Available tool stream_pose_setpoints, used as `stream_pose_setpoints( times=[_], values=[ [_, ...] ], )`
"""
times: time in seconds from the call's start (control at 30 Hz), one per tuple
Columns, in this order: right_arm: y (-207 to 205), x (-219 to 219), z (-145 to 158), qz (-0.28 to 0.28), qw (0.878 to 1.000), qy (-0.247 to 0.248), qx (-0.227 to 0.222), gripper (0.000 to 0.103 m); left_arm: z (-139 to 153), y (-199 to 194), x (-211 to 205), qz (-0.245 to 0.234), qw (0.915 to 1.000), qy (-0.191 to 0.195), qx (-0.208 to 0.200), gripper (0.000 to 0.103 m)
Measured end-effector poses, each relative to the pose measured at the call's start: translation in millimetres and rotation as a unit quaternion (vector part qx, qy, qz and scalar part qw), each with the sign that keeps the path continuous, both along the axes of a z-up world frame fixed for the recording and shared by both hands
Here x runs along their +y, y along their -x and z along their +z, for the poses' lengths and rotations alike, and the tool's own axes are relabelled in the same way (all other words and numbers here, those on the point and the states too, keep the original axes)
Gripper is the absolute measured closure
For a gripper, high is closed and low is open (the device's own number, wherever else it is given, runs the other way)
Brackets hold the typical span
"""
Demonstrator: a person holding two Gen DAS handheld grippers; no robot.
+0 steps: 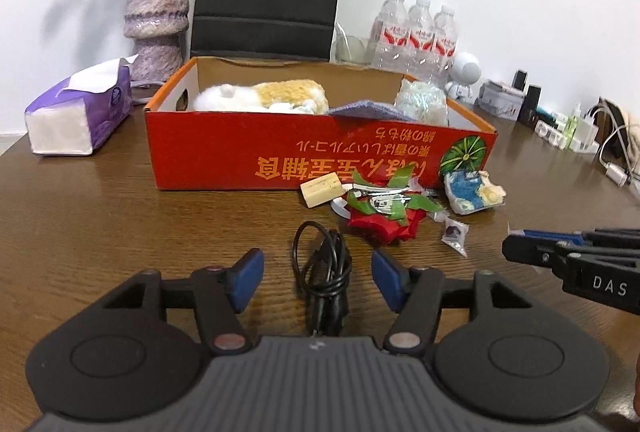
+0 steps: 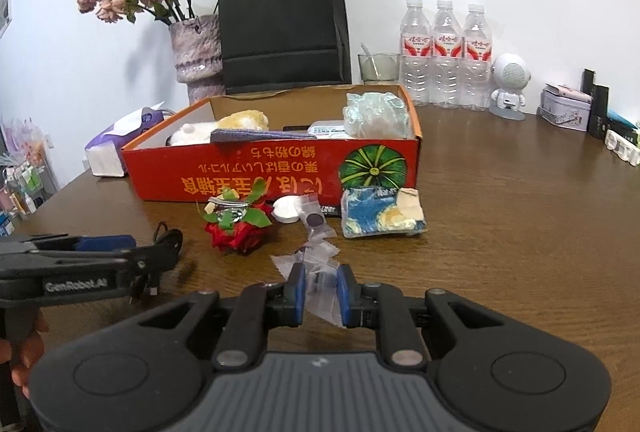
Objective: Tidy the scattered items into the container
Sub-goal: 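Carry the black cable and clear packet into the box and release both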
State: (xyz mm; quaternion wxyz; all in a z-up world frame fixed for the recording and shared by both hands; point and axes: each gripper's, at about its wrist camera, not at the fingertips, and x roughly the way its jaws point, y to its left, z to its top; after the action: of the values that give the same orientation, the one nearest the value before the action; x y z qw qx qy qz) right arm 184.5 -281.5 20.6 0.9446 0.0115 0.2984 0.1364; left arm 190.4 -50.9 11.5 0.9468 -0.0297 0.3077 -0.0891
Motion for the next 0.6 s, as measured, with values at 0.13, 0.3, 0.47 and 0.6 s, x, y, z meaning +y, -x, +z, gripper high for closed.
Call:
stream_pose_setpoints(
  times=[0.13, 0.3, 0.47, 0.6],
  values=[
    [-4, 4, -3, 0.002, 1.000, -0.001, 0.005, 0.087, -4, -5, 2, -0.004, 1.0000, -0.001, 0.008, 0.079],
    [-2, 2, 2, 0.000, 1.000, -0.007, -0.003, 0.087, 9, 10, 11, -0.013, 0.9995, 0.001, -0.028, 0.079],
    [-9, 5, 29, 0.013, 0.999, -0.023, -0.036, 0.087, 42, 12, 21, -0.020, 0.9967, 0.025, -0.074, 0.079],
    [-32, 16, 60, 0.020, 0.997, -0.028, -0.073, 0.087, 73, -9, 23, -0.023, 0.9923, 0.034, -0.116, 0.079]
  ],
)
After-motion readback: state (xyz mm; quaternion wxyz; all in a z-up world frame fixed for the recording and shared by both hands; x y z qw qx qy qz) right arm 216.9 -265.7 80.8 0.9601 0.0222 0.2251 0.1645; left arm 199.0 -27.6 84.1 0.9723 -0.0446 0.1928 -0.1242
